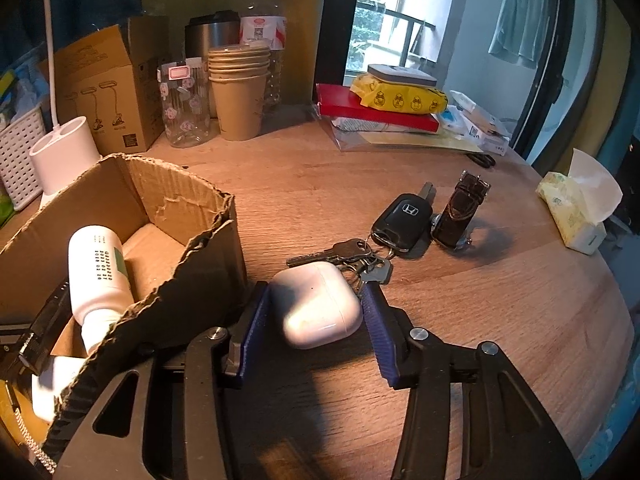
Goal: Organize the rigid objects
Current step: 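Grasp the white earbuds case with the right tool, then carry the earbuds case into the box and open the right tool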
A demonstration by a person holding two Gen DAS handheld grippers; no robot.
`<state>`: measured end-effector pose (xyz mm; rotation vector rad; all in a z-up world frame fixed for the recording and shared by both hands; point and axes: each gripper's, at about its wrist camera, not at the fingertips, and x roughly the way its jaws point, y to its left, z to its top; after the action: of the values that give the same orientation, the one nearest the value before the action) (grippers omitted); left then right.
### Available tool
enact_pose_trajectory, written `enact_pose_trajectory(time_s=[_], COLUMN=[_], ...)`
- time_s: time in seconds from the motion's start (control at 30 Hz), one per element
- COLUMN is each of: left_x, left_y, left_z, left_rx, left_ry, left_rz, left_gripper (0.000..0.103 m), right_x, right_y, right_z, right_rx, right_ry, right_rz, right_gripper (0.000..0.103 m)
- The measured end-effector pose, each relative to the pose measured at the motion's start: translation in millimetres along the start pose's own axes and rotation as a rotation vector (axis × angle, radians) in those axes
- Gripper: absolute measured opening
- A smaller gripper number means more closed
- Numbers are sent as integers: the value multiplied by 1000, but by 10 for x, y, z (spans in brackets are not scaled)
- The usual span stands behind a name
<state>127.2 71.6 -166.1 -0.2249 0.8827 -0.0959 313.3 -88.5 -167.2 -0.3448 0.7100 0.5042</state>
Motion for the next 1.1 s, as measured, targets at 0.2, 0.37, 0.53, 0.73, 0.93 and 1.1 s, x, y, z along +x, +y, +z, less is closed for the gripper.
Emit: enact_pose_trajectory(time_s=[0.2,0.37,0.53,0.73,0.93,1.1], left_x=[0,0,0,1,0,0], left_y=[1,3,0,0,1,1], left_z=[0,-1,1,1,1,1], left_rx=[0,0,0,0,0,0], left_ry=[0,0,0,0,0,0], left_rz=[0,0,0,0,0,0], left_gripper=[16,16,16,16,16,16], right_x=[-104,-211,-303,-426,-656,-837], right_y=[4,34,71,88,158,262], right_z=[21,40,60,102,156,211], right_rx=[6,0,-8,-4,-14,-34], right_ry=[-24,-43,-60,-89,-137,-177], right_rz=[0,1,5,12,19,33], right_gripper=[48,47,47,47,47,47])
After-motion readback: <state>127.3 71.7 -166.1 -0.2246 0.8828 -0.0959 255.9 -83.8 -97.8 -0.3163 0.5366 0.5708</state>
